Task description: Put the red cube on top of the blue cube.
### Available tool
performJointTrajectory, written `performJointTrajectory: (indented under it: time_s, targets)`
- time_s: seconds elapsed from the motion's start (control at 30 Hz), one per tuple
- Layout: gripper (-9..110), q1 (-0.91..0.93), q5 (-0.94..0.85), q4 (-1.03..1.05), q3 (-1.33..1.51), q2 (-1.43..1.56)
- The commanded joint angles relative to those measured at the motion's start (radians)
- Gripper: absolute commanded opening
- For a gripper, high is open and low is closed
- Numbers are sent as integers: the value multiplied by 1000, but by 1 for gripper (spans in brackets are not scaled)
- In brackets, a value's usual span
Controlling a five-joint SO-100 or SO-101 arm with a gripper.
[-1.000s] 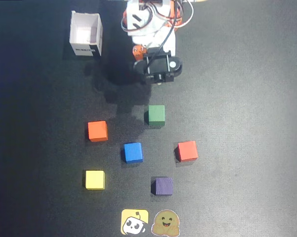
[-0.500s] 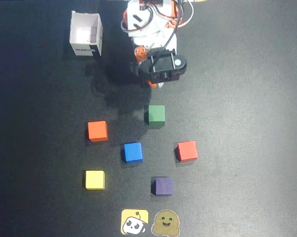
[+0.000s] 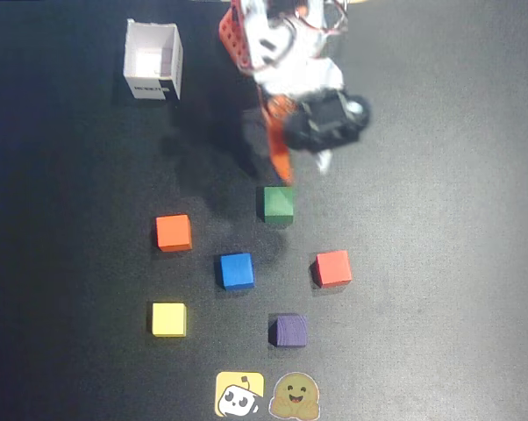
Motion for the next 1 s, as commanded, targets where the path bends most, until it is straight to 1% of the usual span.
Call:
performJointTrajectory:
  time_s: [0.0, 0.17, 0.3, 0.4, 0.7, 0.97]
  targets:
    - [14, -43, 6, -86, -112, -149]
    - [14, -41, 66, -114, -299, -463]
    - [14, -31, 241, -100, -440, -669]
    - [14, -23, 327, -118, -494, -761]
    - [14, -14, 327, -126, -672, -999]
    - [18, -28, 327, -163, -710, -1072]
